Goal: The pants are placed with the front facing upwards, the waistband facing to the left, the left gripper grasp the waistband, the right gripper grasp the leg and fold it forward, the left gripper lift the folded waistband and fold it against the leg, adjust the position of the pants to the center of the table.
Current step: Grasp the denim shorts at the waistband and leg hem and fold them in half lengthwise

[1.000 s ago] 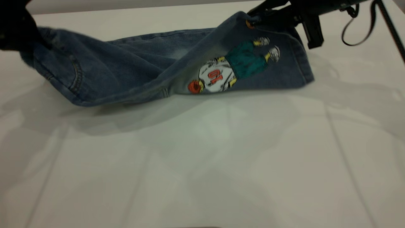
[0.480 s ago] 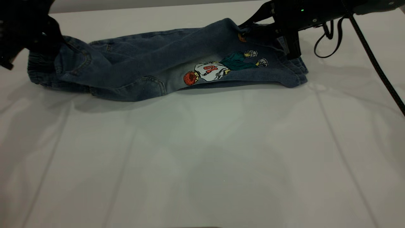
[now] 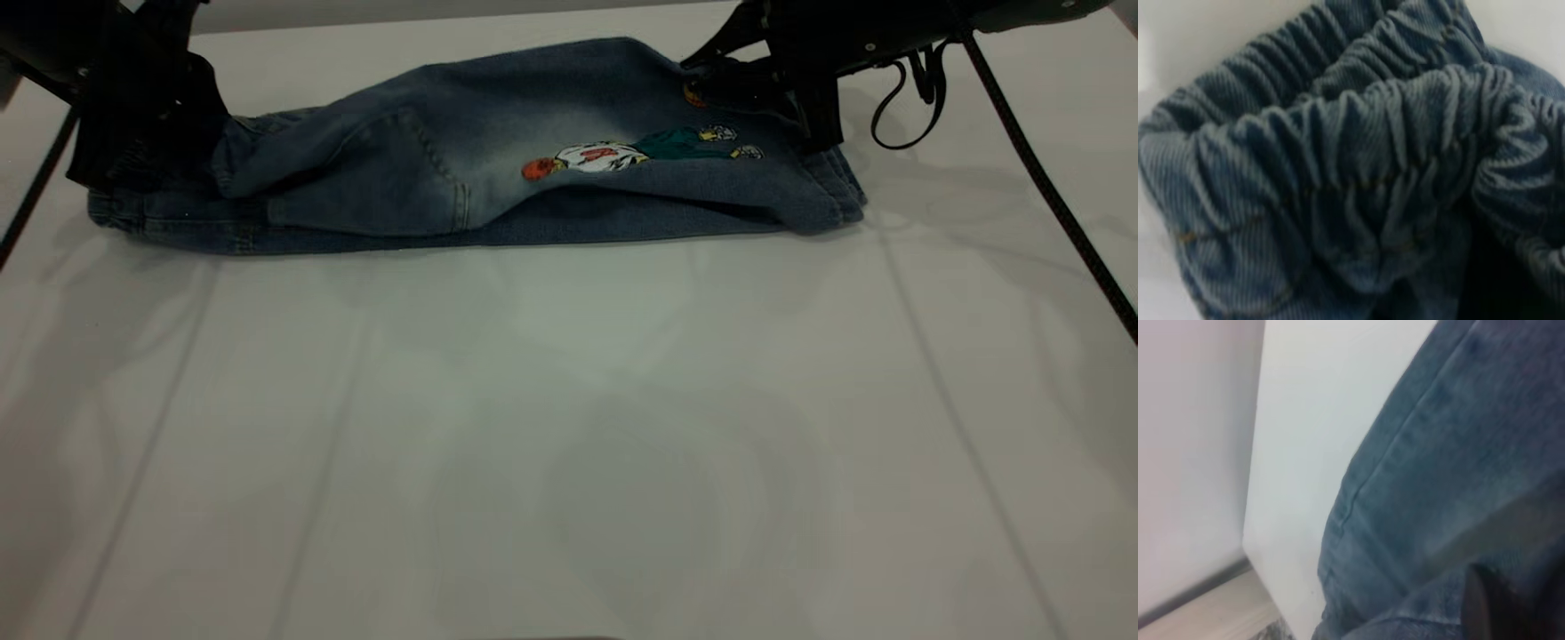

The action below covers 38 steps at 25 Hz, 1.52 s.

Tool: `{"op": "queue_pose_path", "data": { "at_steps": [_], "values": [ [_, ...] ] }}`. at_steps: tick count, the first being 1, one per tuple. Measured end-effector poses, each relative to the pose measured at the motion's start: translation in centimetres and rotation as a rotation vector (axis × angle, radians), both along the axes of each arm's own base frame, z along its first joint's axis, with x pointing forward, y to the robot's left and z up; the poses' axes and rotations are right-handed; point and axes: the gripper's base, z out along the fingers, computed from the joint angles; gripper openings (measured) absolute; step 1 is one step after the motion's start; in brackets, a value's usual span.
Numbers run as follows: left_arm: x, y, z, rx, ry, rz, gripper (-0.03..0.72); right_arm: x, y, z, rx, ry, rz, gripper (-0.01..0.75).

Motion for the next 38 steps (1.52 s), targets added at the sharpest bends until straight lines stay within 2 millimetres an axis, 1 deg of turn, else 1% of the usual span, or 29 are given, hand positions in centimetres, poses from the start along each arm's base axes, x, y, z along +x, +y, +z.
{"op": "queue_pose_path", "data": {
  "at_steps": [3,6,8,12,14,16,20,23,24,27,29,30,32,36,38],
  "values": [
    [0.1,0.1,-0.1,0.034,-0.009,-0.032,0.105,0.0,0.0,-0.1,-0.002,-0.001,0.001,0.041],
    [0.3,0.2,0.0,0.107,-0.034,-0.100,0.145,0.0,0.0,-0.2,-0.006,-0.002,0.004,0.057],
    [0.4,0.2,0.1,0.133,-0.042,-0.127,0.214,0.0,-0.1,-0.3,-0.009,-0.004,0.005,0.079],
    [0.5,0.2,0.2,0.148,-0.052,-0.138,0.408,-0.1,0.0,-0.2,-0.011,-0.022,0.025,0.153],
    [0.5,0.2,0.2,0.144,-0.053,-0.132,0.483,0.0,0.1,0.1,-0.006,-0.038,0.040,0.199],
    [0.5,0.2,0.3,0.124,-0.054,-0.108,0.526,0.3,0.3,0.4,0.002,-0.058,0.052,0.253],
    [0.5,0.2,0.8,0.111,-0.060,-0.096,0.542,1.0,0.8,1.9,0.031,-0.143,0.115,0.333],
    [0.4,0.1,2.2,0.145,-0.076,-0.157,0.534,1.5,1.3,3.5,0.044,-0.270,0.211,0.370],
    [0.3,0.0,3.0,0.175,-0.087,-0.201,0.528,1.6,1.6,4.2,0.054,-0.318,0.246,0.376],
    [-0.3,-0.2,5.7,0.318,-0.110,-0.416,0.496,1.8,2.1,5.8,0.093,-0.434,0.339,0.384],
    [-0.9,-0.4,7.7,0.407,-0.125,-0.553,0.477,1.7,2.4,6.5,0.104,-0.482,0.385,0.384],
    [-1.2,-0.3,8.3,0.431,-0.122,-0.602,0.470,1.6,2.4,6.6,0.104,-0.495,0.408,0.384],
    [-1.6,0.4,9.1,0.463,-0.117,-0.652,0.464,1.4,2.6,6.8,0.115,-0.510,0.449,0.384],
    [-1.9,3.1,8.7,0.474,-0.066,-0.650,0.461,0.8,2.9,7.0,0.144,-0.522,0.517,0.384],
    [-2.3,4.1,8.5,0.463,-0.026,-0.672,0.461,0.7,2.9,7.0,0.148,-0.523,0.526,0.384]
  ]
}}
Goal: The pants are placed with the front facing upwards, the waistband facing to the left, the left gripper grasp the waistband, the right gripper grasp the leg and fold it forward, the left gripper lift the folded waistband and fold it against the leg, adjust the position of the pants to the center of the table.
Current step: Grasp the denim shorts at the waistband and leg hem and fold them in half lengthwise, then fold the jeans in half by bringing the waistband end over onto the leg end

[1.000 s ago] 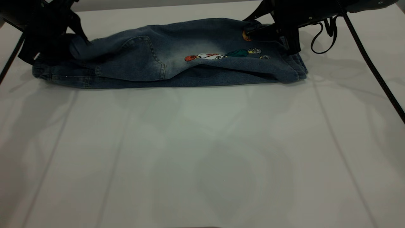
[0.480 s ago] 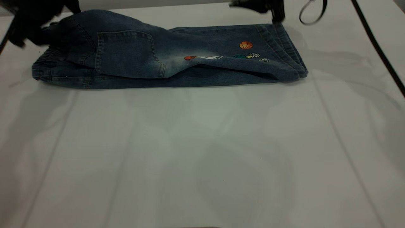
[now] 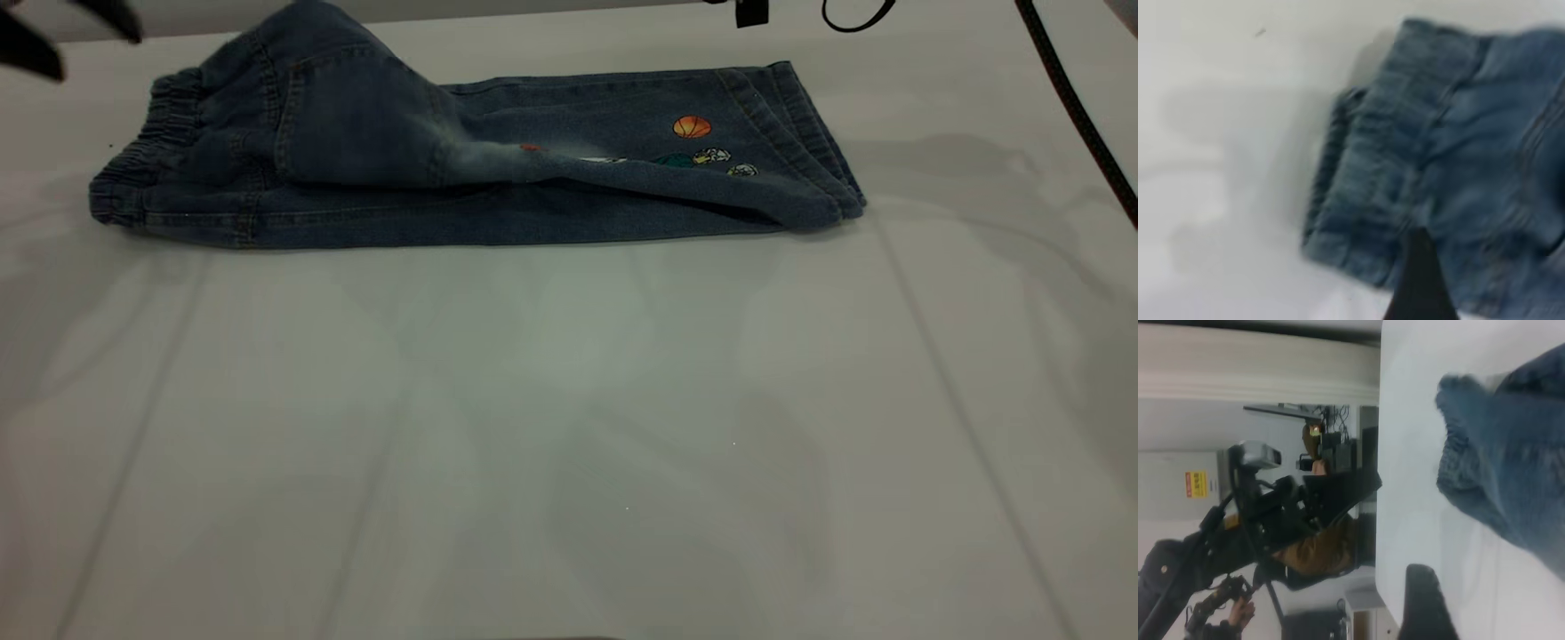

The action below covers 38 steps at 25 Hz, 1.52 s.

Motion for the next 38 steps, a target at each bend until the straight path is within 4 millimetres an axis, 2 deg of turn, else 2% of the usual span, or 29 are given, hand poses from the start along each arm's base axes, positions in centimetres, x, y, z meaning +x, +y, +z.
{"op": "queue_pose_path", "data": {
  "at_steps": [4,7,11,15,22,26,32,35,38],
  "values": [
    [-0.9,0.0,-0.5,0.037,0.095,-0.109,0.461,-0.4,0.0,0.7,-0.053,-0.028,0.042,0.384],
    [-1.4,0.2,-0.9,0.090,0.160,-0.165,0.461,-0.8,0.0,2.2,-0.114,-0.079,0.094,0.384],
    [-1.6,0.9,-2.4,0.166,0.233,-0.179,0.461,-1.2,0.0,3.7,-0.140,-0.119,0.128,0.384],
    [-1.5,1.6,-3.9,0.251,0.279,-0.184,0.461,-1.4,0.1,3.6,-0.161,-0.122,0.144,0.384],
    [-1.9,2.4,-5.1,0.202,0.357,-0.084,0.489,-1.7,1.0,3.5,-0.176,-0.151,0.178,0.384],
    [-2.2,2.4,-5.2,0.118,0.378,-0.057,0.523,-1.8,1.4,3.5,-0.181,-0.166,0.191,0.384],
    [-1.7,4.5,-5.4,-0.090,0.281,0.046,0.529,-1.9,1.5,3.4,-0.188,-0.172,0.199,0.384],
    [-1.5,5.3,-6.5,-0.192,0.248,0.059,0.529,-1.9,1.5,3.4,-0.188,-0.172,0.199,0.384],
    [-1.0,5.1,-7.9,-0.304,0.213,0.063,0.532,-1.9,1.5,3.4,-0.188,-0.173,0.199,0.384]
  ]
}}
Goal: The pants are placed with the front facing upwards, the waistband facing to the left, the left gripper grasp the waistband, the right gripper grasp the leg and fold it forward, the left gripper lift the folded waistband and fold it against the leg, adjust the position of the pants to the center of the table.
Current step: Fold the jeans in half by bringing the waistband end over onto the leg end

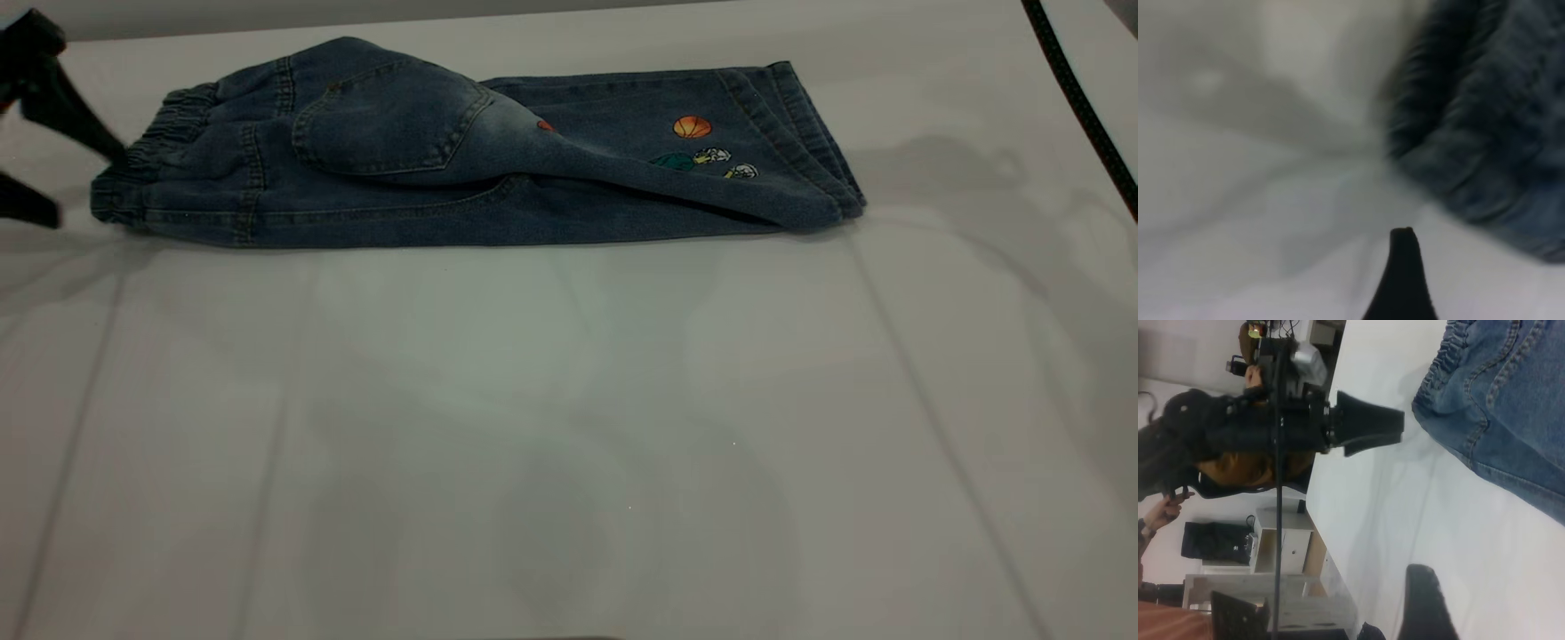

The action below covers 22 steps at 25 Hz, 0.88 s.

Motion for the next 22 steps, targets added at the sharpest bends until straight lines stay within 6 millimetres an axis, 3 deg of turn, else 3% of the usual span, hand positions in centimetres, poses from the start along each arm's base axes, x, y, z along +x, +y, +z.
{"op": "queue_pose_path", "data": {
  "at_steps": [5,17,22],
  "values": [
    [0.3,-0.5,-1.6,-0.085,-0.007,0.009,0.535,0.0,0.0,0.0,-0.003,0.000,0.002,0.384],
    [-0.6,-0.6,-2.1,-0.071,0.098,-0.026,0.537,0.0,0.0,0.0,-0.006,-0.002,0.004,0.384],
    [-0.1,0.0,-2.2,-0.021,0.056,0.033,0.537,0.0,0.0,0.0,-0.006,-0.002,0.004,0.384]
  ]
}}
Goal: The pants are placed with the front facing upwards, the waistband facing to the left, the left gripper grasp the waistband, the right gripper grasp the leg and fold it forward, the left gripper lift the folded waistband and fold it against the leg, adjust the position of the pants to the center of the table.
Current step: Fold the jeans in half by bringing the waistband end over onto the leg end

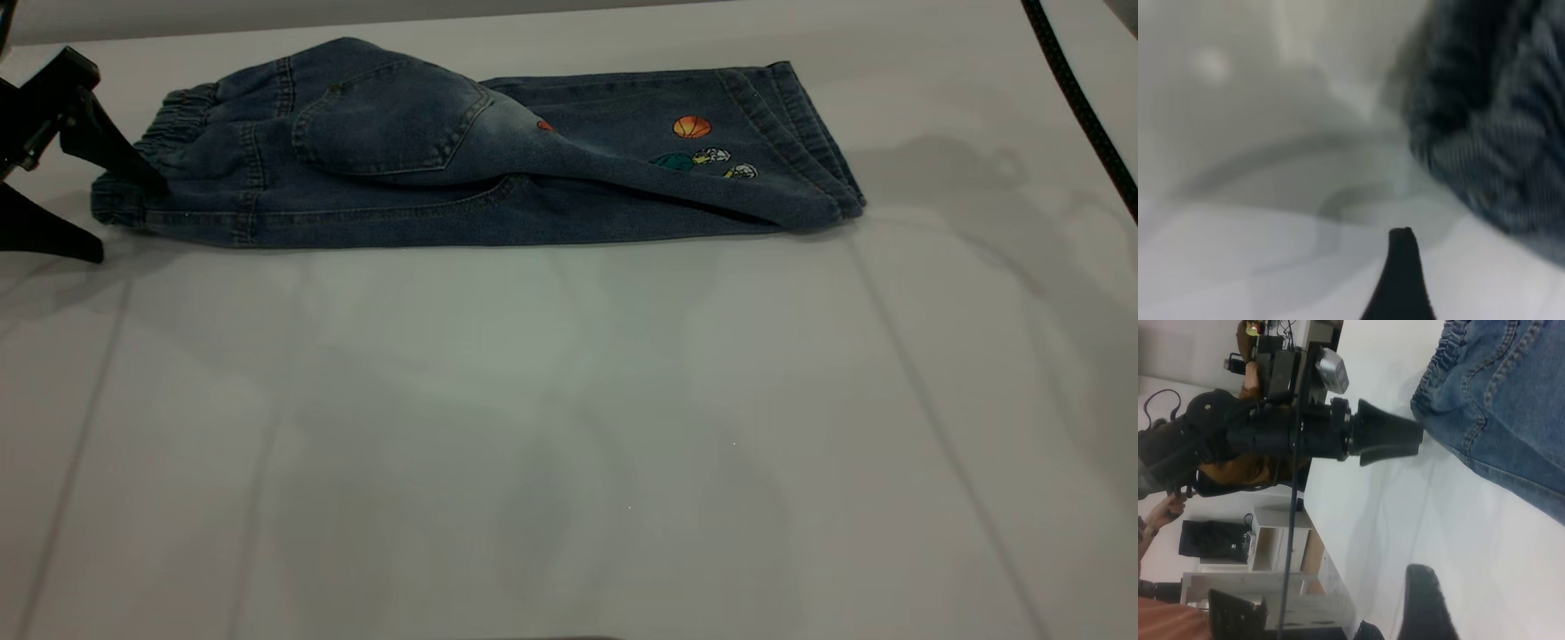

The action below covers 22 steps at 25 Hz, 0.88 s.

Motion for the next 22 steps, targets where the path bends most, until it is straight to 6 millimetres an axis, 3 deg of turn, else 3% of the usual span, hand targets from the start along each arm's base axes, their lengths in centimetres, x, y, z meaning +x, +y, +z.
{"op": "queue_pose_path", "data": {
  "at_steps": [9,16,19,22],
  "values": [
    [0.7,-0.2,-1.9,-0.046,-0.031,0.080,0.537,0.0,0.0,0.0,0.000,0.000,0.000,0.384],
    [1.1,-0.2,-2.3,-0.065,-0.066,0.115,0.509,0.0,0.0,0.0,0.000,0.000,0.000,0.384],
    [1.2,-0.1,-2.4,-0.056,-0.077,0.134,0.417,0.0,0.0,0.0,0.000,0.000,0.000,0.384],
    [1.3,-0.4,-2.5,-0.032,-0.091,0.099,0.223,0.0,0.0,0.0,-0.001,0.000,0.000,0.384]
  ]
}}
